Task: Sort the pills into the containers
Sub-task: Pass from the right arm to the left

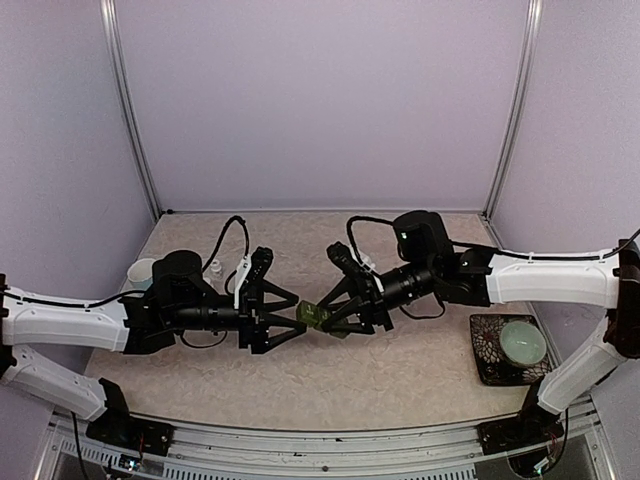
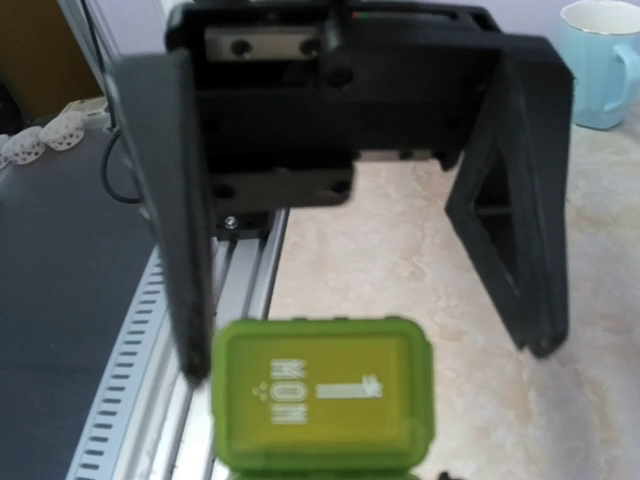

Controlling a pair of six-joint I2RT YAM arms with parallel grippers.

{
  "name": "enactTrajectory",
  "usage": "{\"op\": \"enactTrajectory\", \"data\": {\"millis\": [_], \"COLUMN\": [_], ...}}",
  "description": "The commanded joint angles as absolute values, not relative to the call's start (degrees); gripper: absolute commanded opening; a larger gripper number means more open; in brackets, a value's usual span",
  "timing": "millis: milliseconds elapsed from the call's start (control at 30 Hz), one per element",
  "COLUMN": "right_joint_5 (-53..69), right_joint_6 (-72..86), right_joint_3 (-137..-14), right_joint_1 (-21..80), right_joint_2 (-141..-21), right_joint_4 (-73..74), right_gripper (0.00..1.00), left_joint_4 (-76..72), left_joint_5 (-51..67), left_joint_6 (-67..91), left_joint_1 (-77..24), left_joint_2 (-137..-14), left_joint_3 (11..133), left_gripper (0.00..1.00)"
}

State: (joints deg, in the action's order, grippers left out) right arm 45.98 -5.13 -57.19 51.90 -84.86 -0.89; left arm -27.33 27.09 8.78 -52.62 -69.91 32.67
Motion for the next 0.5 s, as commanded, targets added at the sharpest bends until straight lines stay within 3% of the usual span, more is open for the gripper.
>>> {"op": "enactTrajectory", "data": {"millis": [0,133,300,467], "right_joint_5": [47.27,47.58,48.09,48.79], "right_joint_6": [-5.52,-5.44,-5.41,-5.19], "right_joint_3": [-58.88,-59.16,-59.24,-59.31], "right_joint_1": [52.86,52.93,53.09,53.05], "right_joint_2": [-86.24,-86.89,-87.18,-87.11], "right_joint_4": [-0.44,-0.6,-0.64,-0.89], "right_gripper": [0.43,0.42,0.42,0.42], "left_joint_4": [-28.02,-28.1,-28.5,-28.82], "left_joint_5": [29.39,29.65,30.69,31.81], "left_joint_6": [8.36,8.05,7.92,7.94], "left_joint_1": [-53.26,-53.31,-53.44,-53.48], "left_joint_2": [-70.91,-71.35,-71.97,-72.09], "left_joint_3": [34.98,35.24,35.31,34.93], "left_gripper": [0.76,0.74,0.63,0.68]}}
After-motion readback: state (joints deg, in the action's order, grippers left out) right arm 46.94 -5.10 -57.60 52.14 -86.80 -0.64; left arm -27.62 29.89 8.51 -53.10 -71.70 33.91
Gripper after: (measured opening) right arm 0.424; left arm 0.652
